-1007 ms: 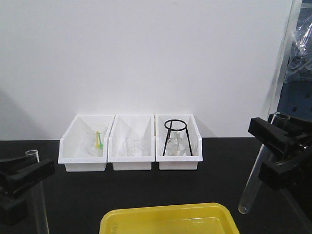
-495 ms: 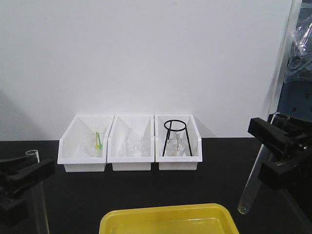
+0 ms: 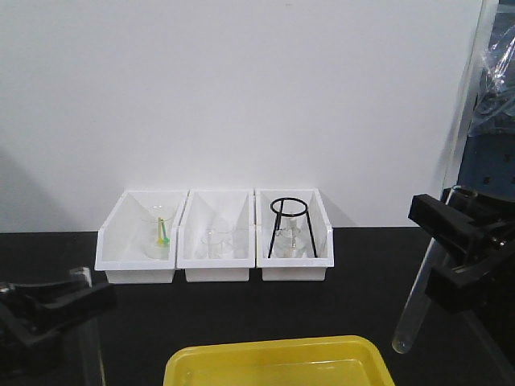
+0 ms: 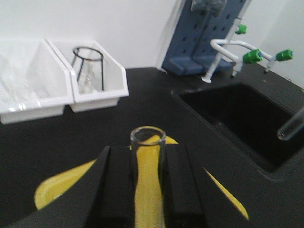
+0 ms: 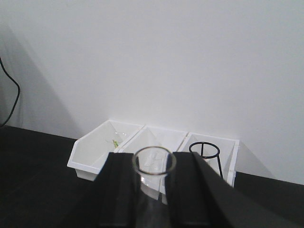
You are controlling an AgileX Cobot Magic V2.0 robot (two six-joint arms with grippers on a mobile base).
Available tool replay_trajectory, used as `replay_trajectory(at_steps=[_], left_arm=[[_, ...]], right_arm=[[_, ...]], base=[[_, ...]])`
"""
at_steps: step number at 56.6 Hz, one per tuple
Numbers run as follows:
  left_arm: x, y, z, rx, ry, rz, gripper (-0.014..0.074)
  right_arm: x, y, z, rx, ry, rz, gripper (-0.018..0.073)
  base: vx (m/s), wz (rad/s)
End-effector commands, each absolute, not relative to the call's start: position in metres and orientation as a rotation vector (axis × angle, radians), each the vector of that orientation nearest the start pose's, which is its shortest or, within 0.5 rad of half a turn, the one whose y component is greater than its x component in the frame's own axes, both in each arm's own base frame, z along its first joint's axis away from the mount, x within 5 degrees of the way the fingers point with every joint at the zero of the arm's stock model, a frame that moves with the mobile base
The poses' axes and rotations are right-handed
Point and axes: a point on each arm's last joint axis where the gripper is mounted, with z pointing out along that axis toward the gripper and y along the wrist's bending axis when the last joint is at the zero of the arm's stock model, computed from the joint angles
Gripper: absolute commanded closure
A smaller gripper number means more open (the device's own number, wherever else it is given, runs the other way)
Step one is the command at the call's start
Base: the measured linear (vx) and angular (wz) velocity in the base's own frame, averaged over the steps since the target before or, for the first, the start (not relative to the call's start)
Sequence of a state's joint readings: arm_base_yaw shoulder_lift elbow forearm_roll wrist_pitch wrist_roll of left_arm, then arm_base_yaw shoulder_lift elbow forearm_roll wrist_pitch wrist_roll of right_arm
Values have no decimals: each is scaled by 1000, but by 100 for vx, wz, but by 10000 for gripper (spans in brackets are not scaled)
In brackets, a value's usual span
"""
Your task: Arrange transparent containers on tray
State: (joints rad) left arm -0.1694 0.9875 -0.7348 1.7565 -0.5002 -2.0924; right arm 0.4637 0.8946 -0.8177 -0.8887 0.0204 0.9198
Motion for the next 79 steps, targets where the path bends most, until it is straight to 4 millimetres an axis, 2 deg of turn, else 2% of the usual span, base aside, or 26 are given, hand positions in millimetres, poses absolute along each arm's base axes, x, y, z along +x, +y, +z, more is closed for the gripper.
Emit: replay_trajectory(at_steps=[1, 7, 13, 21, 29, 35, 45, 58, 64, 70, 79], left_arm=[[211, -85, 338, 237, 1910, -877, 596], [240, -96, 328, 189, 1969, -1010, 596], [277, -102, 308, 88, 2034, -1070, 596], [315, -114, 271, 27, 2138, -1179, 596], [337, -120, 228, -82, 2232, -1264, 595], [346, -121, 196, -160, 2308, -1277, 583], [350, -122, 172, -207, 2367, -1279, 482], [351, -121, 165, -225, 2384, -1255, 252], [351, -121, 165, -225, 2384, -1255, 182], [351, -121, 166, -220, 2380, -1270, 155], [348, -125, 169, -190, 2369, -1338, 156]], right_arm=[[176, 90, 402, -353, 1497, 409, 571], [183, 94, 396, -360, 1527, 406, 571], [190, 98, 390, -365, 1557, 400, 571], [197, 99, 383, -361, 1598, 381, 571], [200, 98, 379, -345, 1633, 353, 571], [201, 96, 377, -336, 1649, 335, 571], [201, 96, 377, -337, 1653, 324, 571], [202, 96, 376, -337, 1657, 322, 571], [207, 98, 370, -328, 1690, 319, 571], [222, 104, 353, -322, 1771, 310, 571], [249, 117, 315, -328, 1925, 288, 571]], base=[[0, 0], [0, 0], [0, 0], [0, 0], [0, 0], [0, 0], [0, 0], [0, 0], [0, 0], [0, 0], [0, 0]])
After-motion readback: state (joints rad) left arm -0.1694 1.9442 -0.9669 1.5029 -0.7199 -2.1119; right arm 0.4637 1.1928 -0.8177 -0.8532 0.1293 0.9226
